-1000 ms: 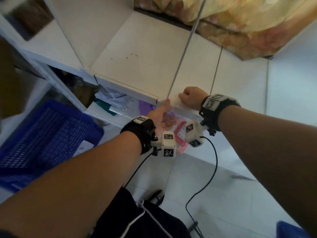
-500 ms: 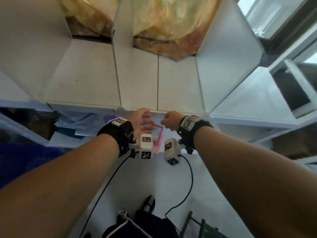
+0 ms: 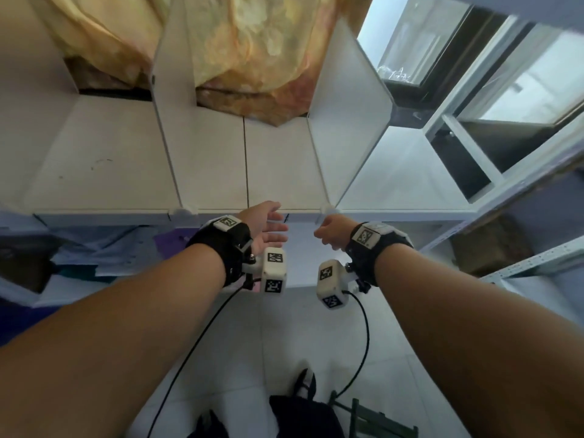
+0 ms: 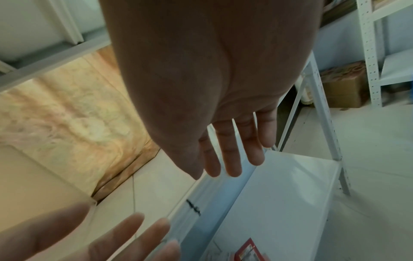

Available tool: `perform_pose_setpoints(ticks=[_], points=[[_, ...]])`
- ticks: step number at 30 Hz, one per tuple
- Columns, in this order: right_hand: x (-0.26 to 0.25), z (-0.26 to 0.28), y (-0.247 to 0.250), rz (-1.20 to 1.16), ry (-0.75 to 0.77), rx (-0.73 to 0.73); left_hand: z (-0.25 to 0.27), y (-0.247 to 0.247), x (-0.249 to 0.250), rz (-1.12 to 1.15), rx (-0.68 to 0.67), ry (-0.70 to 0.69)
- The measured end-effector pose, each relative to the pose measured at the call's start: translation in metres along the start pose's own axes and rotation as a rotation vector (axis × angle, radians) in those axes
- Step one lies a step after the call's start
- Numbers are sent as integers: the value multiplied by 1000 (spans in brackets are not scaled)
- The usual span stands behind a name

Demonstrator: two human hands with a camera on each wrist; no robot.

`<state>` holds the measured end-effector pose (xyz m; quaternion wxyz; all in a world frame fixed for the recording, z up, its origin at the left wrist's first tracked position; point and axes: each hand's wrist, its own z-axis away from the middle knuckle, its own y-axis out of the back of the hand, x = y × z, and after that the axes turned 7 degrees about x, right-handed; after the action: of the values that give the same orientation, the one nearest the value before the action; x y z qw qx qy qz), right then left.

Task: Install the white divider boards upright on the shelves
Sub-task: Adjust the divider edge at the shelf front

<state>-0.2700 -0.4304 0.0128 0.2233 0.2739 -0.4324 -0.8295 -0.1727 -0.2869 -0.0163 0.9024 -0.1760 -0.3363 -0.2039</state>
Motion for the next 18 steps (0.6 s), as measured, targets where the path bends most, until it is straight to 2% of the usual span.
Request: perform_pose_setpoints(ticks=[4,9,15,18], points=[[40,-17,23,-25,-26,31,-13,-32,-1,4,21,22],[81,-59,49,14,66,80,-39,-79,-8,53,52,105],[102,-118,65,117,229,35,-74,-134,-22,205,168,156],[102,-148,63,159,300,-45,-85,-151,-31,301,216,166]])
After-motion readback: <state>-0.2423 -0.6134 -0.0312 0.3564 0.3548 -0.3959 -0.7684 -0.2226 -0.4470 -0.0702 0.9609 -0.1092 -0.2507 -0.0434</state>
